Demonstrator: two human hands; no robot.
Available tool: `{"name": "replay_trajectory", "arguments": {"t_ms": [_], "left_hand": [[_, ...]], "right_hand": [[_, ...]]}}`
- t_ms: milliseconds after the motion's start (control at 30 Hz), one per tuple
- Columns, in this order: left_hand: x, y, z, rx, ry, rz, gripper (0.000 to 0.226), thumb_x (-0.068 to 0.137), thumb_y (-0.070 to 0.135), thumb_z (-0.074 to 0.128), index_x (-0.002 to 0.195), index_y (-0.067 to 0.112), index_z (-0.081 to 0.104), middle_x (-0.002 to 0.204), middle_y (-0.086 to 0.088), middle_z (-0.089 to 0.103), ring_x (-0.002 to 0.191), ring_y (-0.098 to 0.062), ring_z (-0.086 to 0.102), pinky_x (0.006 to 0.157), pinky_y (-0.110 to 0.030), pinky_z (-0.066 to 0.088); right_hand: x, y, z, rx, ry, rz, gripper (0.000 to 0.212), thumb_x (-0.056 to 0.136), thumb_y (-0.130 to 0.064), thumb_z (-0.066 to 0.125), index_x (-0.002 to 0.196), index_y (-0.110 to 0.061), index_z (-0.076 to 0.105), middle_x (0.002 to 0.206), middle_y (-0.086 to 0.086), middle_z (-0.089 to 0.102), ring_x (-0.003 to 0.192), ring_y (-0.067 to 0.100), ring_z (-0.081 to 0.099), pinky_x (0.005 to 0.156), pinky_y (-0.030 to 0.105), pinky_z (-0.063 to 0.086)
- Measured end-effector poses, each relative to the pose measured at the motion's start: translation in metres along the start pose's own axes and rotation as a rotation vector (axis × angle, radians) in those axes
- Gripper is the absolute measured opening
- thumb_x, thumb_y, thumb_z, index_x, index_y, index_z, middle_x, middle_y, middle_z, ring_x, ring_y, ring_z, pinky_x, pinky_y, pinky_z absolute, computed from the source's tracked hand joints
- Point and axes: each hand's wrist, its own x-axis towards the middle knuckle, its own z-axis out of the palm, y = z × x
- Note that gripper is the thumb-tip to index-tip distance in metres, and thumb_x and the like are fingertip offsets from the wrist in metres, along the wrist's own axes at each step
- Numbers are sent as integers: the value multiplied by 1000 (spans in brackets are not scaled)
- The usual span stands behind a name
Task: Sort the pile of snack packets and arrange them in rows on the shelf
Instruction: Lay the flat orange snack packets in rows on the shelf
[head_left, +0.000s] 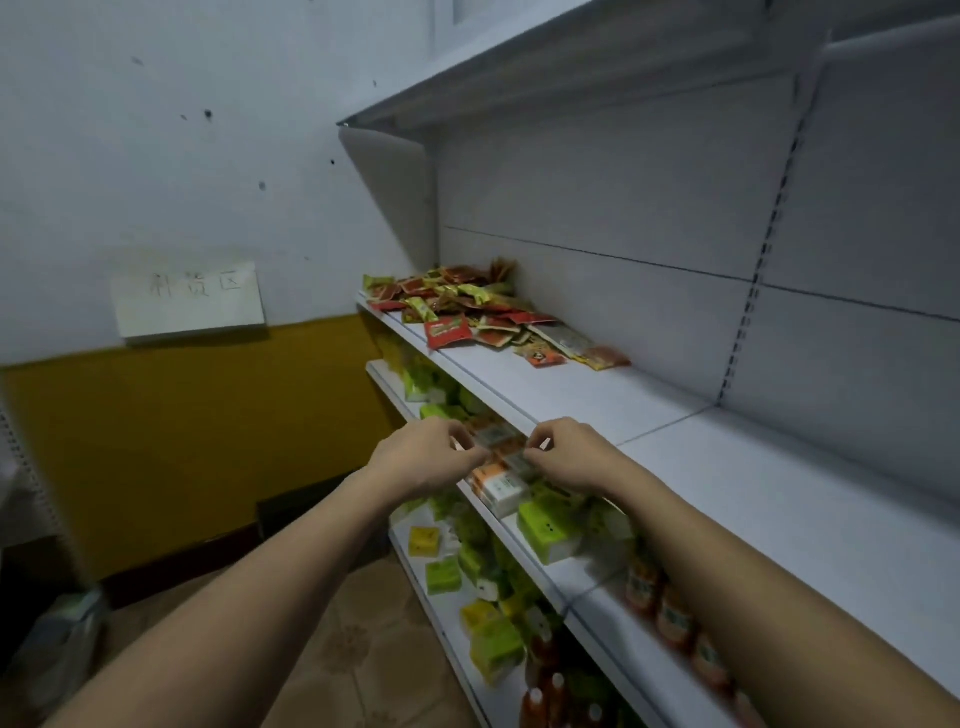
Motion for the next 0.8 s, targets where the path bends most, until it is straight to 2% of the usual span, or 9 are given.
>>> {"name": "replay_trajectory", "arguments": {"t_ms": [100,200,267,467,567,700,800], "left_hand": [[62,-28,-13,79,-51,-29,34,93,60,53,105,31,65,103,5,69,86,-12,62,66,-28,50],[120,-53,-44,161,-46,-58,38,91,65,52,107,33,65,111,6,67,92,-15,61,72,-31,50],[155,-67,-67,168,-6,-75,40,92,65,50,110,33,64,109,5,66,92,-14,60,75,-31,52],[244,-121,-94,111,22,-88,38,92,62,51,111,32,64,106,5,67,91,-15,63,80,-34,57],[291,-164,-96,62,-3,-65,39,93,60,52,115,30,66,110,5,68,93,-15,64,80,-35,56],[348,-213,-101,36,-6,1,38,94,57,53,114,28,67,106,6,64,91,-14,61,66,-29,48],[414,-258,-112,31,32,51,33,93,57,53,108,31,66,103,7,67,86,-11,61,67,-31,52]], "right_hand": [[72,-19,11,66,-9,-12,27,94,-33,57,118,-21,63,117,4,64,101,23,61,91,41,53],[139,-46,4,80,-7,-31,30,95,-33,55,122,-21,60,119,4,62,104,24,61,91,42,53],[179,-63,-6,104,26,-55,29,95,-33,53,121,-21,60,115,4,65,98,23,64,87,42,55],[276,-101,0,67,33,-81,24,96,-31,52,113,-19,63,96,6,71,89,25,67,84,47,56],[332,-116,30,57,16,-60,20,95,-30,53,108,-19,65,94,5,70,86,24,67,80,43,58],[395,-130,58,49,-14,-24,16,94,-30,55,100,-20,65,88,2,68,76,19,66,64,31,51],[466,-147,75,55,27,6,13,92,-28,55,88,-20,64,85,7,70,76,25,67,72,41,57]]}}
